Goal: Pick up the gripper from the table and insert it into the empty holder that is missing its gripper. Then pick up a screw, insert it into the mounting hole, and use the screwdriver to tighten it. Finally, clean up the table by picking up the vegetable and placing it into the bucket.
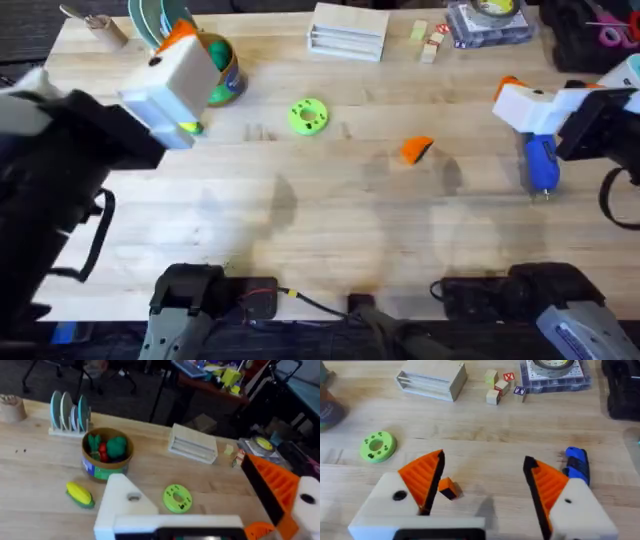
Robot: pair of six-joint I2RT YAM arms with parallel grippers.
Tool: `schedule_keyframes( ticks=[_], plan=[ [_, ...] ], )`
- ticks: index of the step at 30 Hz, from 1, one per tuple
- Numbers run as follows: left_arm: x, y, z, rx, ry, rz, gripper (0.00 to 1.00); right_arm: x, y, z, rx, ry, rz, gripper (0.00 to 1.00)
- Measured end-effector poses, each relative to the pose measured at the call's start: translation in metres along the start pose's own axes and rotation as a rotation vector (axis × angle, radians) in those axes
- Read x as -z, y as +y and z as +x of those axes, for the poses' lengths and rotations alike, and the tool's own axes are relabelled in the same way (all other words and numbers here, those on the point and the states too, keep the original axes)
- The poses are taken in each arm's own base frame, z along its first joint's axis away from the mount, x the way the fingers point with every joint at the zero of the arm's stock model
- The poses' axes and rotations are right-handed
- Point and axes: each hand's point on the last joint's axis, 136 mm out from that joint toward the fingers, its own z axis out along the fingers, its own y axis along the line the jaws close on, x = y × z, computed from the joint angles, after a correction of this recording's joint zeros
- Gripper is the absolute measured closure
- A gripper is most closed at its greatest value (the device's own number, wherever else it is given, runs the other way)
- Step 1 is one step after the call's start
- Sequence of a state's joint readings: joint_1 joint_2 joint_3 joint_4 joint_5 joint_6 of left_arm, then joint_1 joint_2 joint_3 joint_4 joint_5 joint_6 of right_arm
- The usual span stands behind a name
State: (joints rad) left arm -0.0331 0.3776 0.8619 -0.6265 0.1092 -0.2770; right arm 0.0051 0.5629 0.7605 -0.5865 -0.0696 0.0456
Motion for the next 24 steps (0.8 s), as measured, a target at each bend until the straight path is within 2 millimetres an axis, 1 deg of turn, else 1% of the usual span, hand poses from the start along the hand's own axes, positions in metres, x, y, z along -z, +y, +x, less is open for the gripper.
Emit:
schedule_keyframes(
  ticks=[2, 4, 8, 12, 16, 20, 24],
  plan=[
    [-0.002, -0.004, -0.006, -0.046, -0.041, 0.025, 0.007, 0.000, 0.000, 0.000, 0.000, 0.000, 0.000, 0.009],
    [-0.005, -0.007, -0.005, -0.096, -0.072, 0.045, 0.007, 0.000, 0.000, 0.000, 0.000, 0.000, 0.000, 0.009],
    [-0.013, -0.008, 0.005, -0.166, -0.127, 0.077, 0.007, 0.000, 0.000, 0.000, 0.000, 0.000, 0.000, 0.009],
    [-0.016, -0.010, 0.015, -0.199, -0.210, 0.110, 0.007, 0.000, 0.000, 0.000, 0.000, 0.000, 0.000, 0.009],
    [-0.021, -0.009, 0.030, -0.215, -0.272, 0.137, 0.007, 0.000, 0.000, 0.000, 0.000, 0.000, 0.000, 0.009],
    [-0.027, -0.005, 0.051, -0.225, -0.314, 0.159, 0.009, 0.000, 0.000, 0.000, 0.000, 0.000, 0.000, 0.009],
    [-0.029, -0.004, 0.068, -0.233, -0.364, 0.190, 0.008, 0.000, 0.000, 0.000, 0.000, 0.000, 0.000, 0.009]
  ],
)
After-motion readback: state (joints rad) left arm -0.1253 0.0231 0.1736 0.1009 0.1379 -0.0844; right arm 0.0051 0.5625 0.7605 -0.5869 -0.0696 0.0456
